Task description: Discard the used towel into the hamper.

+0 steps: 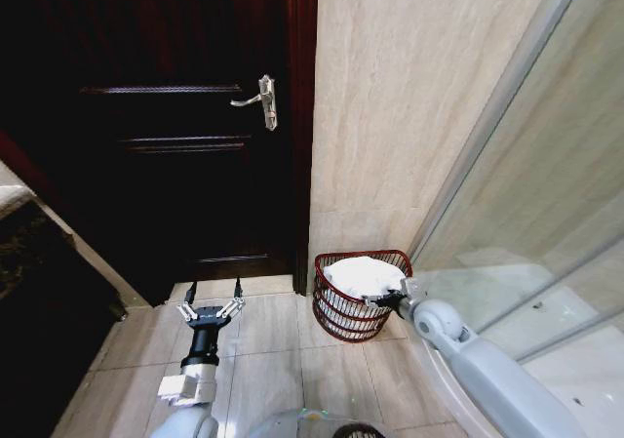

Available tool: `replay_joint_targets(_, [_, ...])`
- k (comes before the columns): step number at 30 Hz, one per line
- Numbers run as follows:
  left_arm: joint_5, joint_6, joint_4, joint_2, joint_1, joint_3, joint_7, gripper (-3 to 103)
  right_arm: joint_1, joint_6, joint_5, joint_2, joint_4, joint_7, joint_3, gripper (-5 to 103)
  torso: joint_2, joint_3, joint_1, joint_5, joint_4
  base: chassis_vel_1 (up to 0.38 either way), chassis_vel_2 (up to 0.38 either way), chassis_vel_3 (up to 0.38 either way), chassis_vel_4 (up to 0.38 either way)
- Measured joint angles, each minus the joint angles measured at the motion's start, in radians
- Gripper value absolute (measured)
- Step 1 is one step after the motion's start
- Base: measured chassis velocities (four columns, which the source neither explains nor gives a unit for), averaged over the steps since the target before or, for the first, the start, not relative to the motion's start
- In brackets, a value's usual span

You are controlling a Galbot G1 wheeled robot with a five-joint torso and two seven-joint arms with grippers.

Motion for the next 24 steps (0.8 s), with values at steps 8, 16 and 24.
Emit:
replay_joint_targets(8, [0.001, -0.004, 0.012, -0.010, 0.002, -0.006, -0.001, 100, 0.073, 0.000, -0.007, 0.041, -0.100, -0.017, -0.027, 100, 0.000, 0.000, 0.000, -0.0003, 0.0004, 0.000, 0.000, 0.000, 0.000])
replay_joint_targets(16, [0.004, -0.002, 0.013, -0.014, 0.000, -0.008, -0.002, 100, 0.136, 0.000, -0.034, 0.084, -0.191, -0.055, -0.059, 100, 0.000, 0.000, 0.000, -0.0001, -0.0004, 0.000, 0.000, 0.000, 0.000])
replay_joint_targets(24, [0.006, -0.002, 0.011, -0.016, 0.004, -0.022, -0.002, 100, 0.203, 0.004, -0.083, 0.144, -0.307, -0.083, -0.079, 100, 0.000, 0.000, 0.000, -0.0002, -0.0001, 0.000, 0.000, 0.000, 0.000])
